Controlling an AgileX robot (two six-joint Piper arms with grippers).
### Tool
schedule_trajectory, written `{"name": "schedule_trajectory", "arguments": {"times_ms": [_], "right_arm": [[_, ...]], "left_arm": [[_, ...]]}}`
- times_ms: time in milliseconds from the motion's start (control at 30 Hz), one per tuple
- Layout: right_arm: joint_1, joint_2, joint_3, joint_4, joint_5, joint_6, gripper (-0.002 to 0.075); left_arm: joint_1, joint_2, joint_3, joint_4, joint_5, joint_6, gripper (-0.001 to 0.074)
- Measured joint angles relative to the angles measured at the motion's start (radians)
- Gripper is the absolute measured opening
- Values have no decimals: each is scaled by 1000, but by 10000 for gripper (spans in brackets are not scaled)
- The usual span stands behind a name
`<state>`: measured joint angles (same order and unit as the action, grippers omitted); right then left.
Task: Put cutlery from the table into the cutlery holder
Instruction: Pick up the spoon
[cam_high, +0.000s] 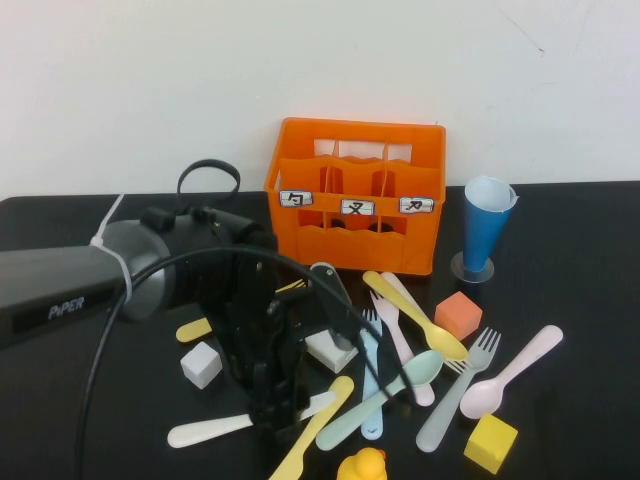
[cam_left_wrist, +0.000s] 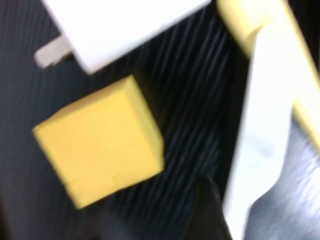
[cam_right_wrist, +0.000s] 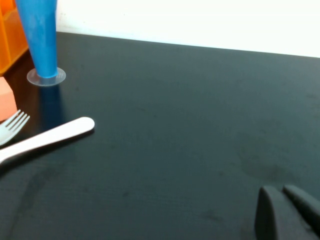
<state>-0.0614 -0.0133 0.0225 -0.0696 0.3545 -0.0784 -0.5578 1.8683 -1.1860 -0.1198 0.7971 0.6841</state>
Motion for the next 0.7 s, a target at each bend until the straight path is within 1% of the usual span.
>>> {"name": "schedule_trajectory", "arguments": {"times_ms": [233, 300, 433, 567, 700], "right_arm": [[0, 0, 0, 0, 0, 0, -3], [0, 0, 0, 0, 0, 0, -3], [0, 0, 0, 0, 0, 0, -3], [0, 0, 0, 0, 0, 0, -3], [0, 0, 0, 0, 0, 0, -3]], "left_arm": [[-7, 0, -27, -174, 41, 28, 444], [-22, 0, -36, -187, 41, 47, 444], [-81, 0, -74, -187, 24, 48, 445], [-143, 8, -132, -187, -14, 6, 445], [-162, 58, -213, -157, -9, -55, 445]]}}
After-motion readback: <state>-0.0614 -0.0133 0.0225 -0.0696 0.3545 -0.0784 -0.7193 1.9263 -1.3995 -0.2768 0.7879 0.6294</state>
